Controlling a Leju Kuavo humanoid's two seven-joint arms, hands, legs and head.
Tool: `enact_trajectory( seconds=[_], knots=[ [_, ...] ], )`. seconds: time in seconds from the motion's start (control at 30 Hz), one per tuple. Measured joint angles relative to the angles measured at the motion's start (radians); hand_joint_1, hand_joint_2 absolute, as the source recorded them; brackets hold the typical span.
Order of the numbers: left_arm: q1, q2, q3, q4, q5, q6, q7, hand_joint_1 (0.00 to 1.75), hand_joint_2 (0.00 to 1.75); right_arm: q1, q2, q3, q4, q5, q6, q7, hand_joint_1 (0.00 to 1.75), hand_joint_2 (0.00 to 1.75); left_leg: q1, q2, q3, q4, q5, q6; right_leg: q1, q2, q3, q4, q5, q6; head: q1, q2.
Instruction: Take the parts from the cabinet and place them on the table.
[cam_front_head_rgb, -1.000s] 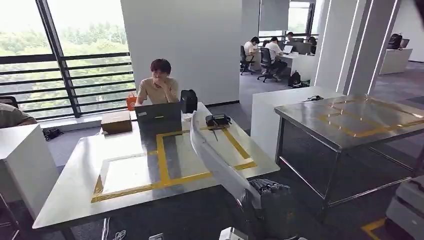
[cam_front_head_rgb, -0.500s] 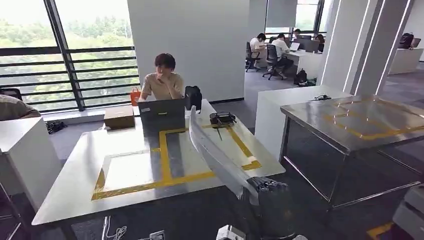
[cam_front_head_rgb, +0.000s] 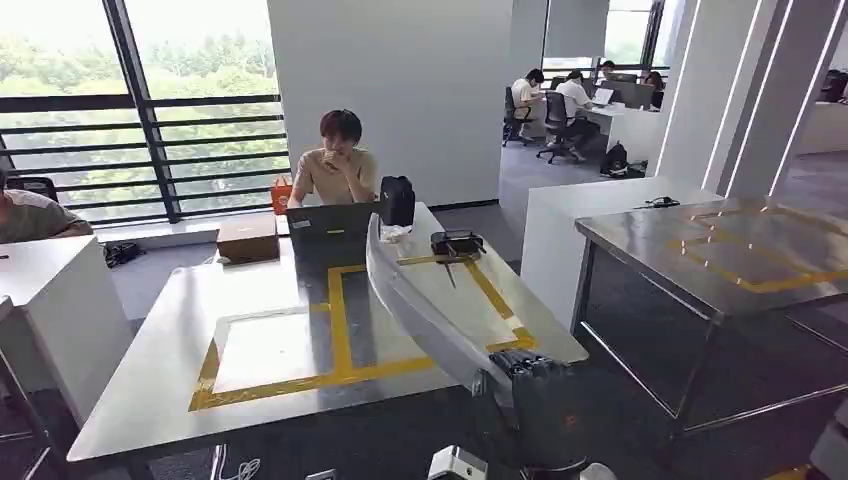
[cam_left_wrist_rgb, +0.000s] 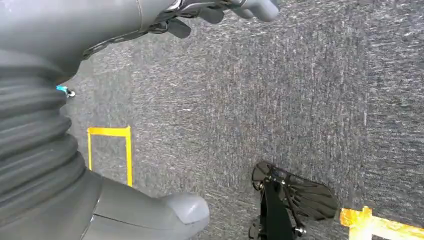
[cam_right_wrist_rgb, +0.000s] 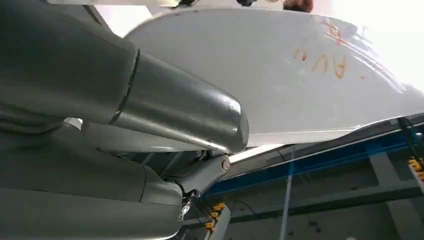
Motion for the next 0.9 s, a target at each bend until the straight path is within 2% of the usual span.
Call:
enact_trajectory(
  seconds=[0.03,0.1,0.13,0.2,0.23,0.27,0.3,0.37,0.4,0.43,0.47,0.5,0.57,0.6,0.63,0.67,0.7,0.73,0.77,0.8,0.83,0.87,0.9],
  knots=[
    [0.001,0.0,0.0,0.0,0.0,0.0,0.002,0.0,1.75,0.0,0.0,0.0,0.002,-0.002,0.0,0.0,1.75,0.0,-0.001,0.0,0.005,-0.002,-0.001,-0.006,0.0,0.0,0.009,0.0,-0.001,-0.008,0.0,0.0],
    [-0.003,0.001,0.0,0.0,-0.002,0.0,0.005,0.0,1.75,-0.004,0.005,0.0,0.002,-0.002,0.0,0.0,1.75,0.0,0.002,0.009,-0.017,0.044,-0.014,-0.013,-0.005,-0.001,0.03,-0.008,-0.005,-0.021,-0.002,0.0],
    [-0.006,0.0,0.0,0.0,-0.003,0.0,0.007,0.0,1.75,-0.007,0.006,0.0,0.002,-0.002,-0.001,0.0,1.75,0.0,0.002,0.011,-0.049,0.099,-0.032,-0.017,-0.005,-0.002,0.035,-0.008,-0.009,-0.026,-0.003,0.0],
    [-0.007,0.0,0.0,0.0,-0.007,0.0,0.008,0.0,1.75,-0.006,0.007,0.0,0.004,-0.002,0.0,-0.001,1.75,0.0,0.004,0.013,-0.136,0.237,-0.094,-0.025,-0.002,-0.003,0.044,-0.007,-0.022,-0.03,-0.003,0.0],
    [-0.005,0.0,0.0,0.0,-0.01,0.0,0.009,0.0,1.75,-0.005,0.007,0.0,0.006,-0.002,0.0,0.0,1.75,0.0,0.004,0.013,-0.17,0.282,-0.109,-0.024,-0.002,-0.003,0.05,-0.007,-0.028,-0.03,-0.003,0.0],
    [-0.003,0.0,0.0,0.0,-0.011,0.0,0.01,0.0,1.75,-0.005,0.007,0.0,0.009,-0.002,0.0,0.0,1.75,0.0,0.004,0.013,-0.184,0.284,-0.098,-0.021,-0.002,-0.002,0.059,-0.007,-0.035,-0.029,-0.003,0.0],
    [-0.003,0.002,0.0,0.0,-0.013,-0.002,0.01,0.0,1.75,-0.005,0.007,0.0,0.011,-0.002,0.0,0.0,1.75,0.0,0.004,0.014,-0.177,0.241,-0.063,-0.018,-0.002,-0.001,0.07,-0.007,-0.044,-0.027,-0.003,0.0],
    [-0.003,0.004,0.0,0.0,-0.016,-0.005,0.008,0.0,1.75,-0.006,0.007,0.0,0.011,-0.002,-0.001,0.0,1.75,0.0,0.004,0.019,-0.116,0.071,0.049,-0.013,-0.004,-0.002,0.098,-0.007,-0.064,-0.021,-0.003,0.0],
    [-0.002,0.004,0.0,0.0,-0.016,-0.006,0.008,0.0,1.75,-0.006,0.007,0.0,0.011,-0.002,-0.001,0.0,1.75,0.0,0.004,0.024,-0.097,0.0,0.092,-0.008,-0.004,-0.004,0.098,-0.008,-0.074,-0.016,-0.003,0.0],
    [-0.004,0.004,0.0,0.0,-0.018,-0.008,0.009,0.0,1.75,-0.006,0.007,0.0,0.011,-0.002,-0.002,0.001,1.75,0.0,-0.004,0.027,-0.1,0.0,0.044,-0.004,0.0,-0.002,0.11,-0.005,-0.079,-0.008,-0.003,0.0],
    [-0.007,0.004,0.0,0.0,-0.02,-0.01,0.01,0.0,1.75,-0.006,0.007,0.0,0.011,0.0,-0.002,0.004,1.75,0.0,-0.006,0.027,-0.088,0.004,0.039,0.004,0.0,-0.003,0.108,-0.011,-0.086,0.0,-0.003,0.0],
    [-0.005,0.004,0.0,0.0,-0.022,-0.01,0.01,0.0,1.75,-0.004,0.007,0.0,0.011,0.002,-0.002,0.006,1.75,0.0,-0.005,0.024,-0.087,-0.003,0.057,0.014,0.0,-0.003,0.123,-0.009,-0.083,0.007,-0.003,0.0],
    [-0.006,0.003,0.0,0.0,-0.026,-0.01,0.014,0.0,1.75,-0.006,0.007,0.0,0.01,0.007,-0.002,0.012,1.75,0.0,0.001,0.018,-0.06,-0.006,0.051,0.028,0.001,-0.002,0.121,0.013,-0.079,0.013,-0.002,0.001],
    [-0.007,0.003,0.0,0.0,-0.029,-0.01,0.016,0.0,1.75,-0.005,0.007,0.0,0.01,0.007,-0.002,0.016,1.75,0.0,0.002,0.02,-0.048,-0.011,0.044,0.035,-0.002,-0.001,0.102,0.055,-0.073,0.016,-0.002,0.0],
    [-0.009,0.003,0.0,0.0,-0.032,-0.01,0.016,0.0,1.75,-0.008,0.007,0.0,0.01,0.009,-0.002,0.018,1.75,0.0,0.002,0.019,-0.039,-0.011,0.036,0.043,-0.001,0.0,0.061,0.12,-0.075,0.02,-0.002,0.0],
    [-0.011,0.003,0.0,-0.001,-0.033,-0.01,0.017,0.0,1.75,-0.006,0.006,0.0,0.01,0.01,-0.003,0.018,1.75,0.0,0.001,0.018,-0.031,-0.011,0.027,0.046,-0.002,0.0,0.007,0.194,-0.095,0.025,-0.001,0.0],
    [-0.012,0.003,0.0,-0.001,-0.034,-0.01,0.017,0.0,1.75,-0.001,0.003,0.0,0.01,0.01,-0.002,0.02,1.75,0.0,0.001,0.016,-0.024,-0.011,0.018,0.048,-0.002,0.0,-0.046,0.255,-0.13,0.029,-0.002,0.0],
    [-0.012,0.003,0.0,-0.001,-0.034,-0.01,0.018,0.0,1.75,0.004,0.002,0.0,0.01,0.01,-0.002,0.021,1.75,0.0,0.0,0.013,-0.015,-0.011,0.009,0.048,-0.002,0.0,-0.089,0.294,-0.165,0.03,-0.001,0.0],
    [-0.011,0.003,-0.001,-0.001,-0.034,-0.01,0.019,0.0,1.75,0.008,-0.001,0.0,0.01,0.01,-0.002,0.019,1.75,0.0,-0.001,0.011,-0.004,-0.011,-0.001,0.046,-0.001,0.0,-0.114,0.298,-0.176,0.03,-0.001,0.0],
    [-0.01,0.003,-0.001,-0.001,-0.034,-0.011,0.02,0.0,1.75,0.009,-0.002,0.0,0.01,0.01,-0.002,0.018,1.75,0.0,-0.001,0.009,0.01,-0.011,-0.011,0.045,-0.001,0.001,-0.12,0.268,-0.162,0.027,-0.001,0.0],
    [-0.01,0.002,-0.001,-0.001,-0.034,-0.012,0.02,0.0,1.75,0.009,-0.003,0.0,0.01,0.011,-0.002,0.019,1.75,0.0,-0.002,0.008,0.026,-0.011,-0.023,0.044,0.001,0.001,-0.11,0.206,-0.119,0.021,0.0,0.0],
    [-0.011,0.001,-0.002,-0.001,-0.035,-0.012,0.02,0.0,1.75,0.009,-0.005,0.0,0.01,0.013,-0.002,0.021,1.75,0.0,-0.003,0.008,0.044,-0.011,-0.036,0.043,0.006,0.001,-0.091,0.124,-0.055,0.011,-0.001,0.0],
    [-0.011,-0.001,-0.002,-0.001,-0.037,-0.012,0.021,0.0,1.75,0.01,-0.005,0.0,0.01,0.014,-0.002,0.022,1.75,0.0,-0.004,0.008,0.053,-0.013,-0.048,0.041,0.013,0.001,-0.074,0.046,0.023,-0.001,0.0,0.0]
  ],
)
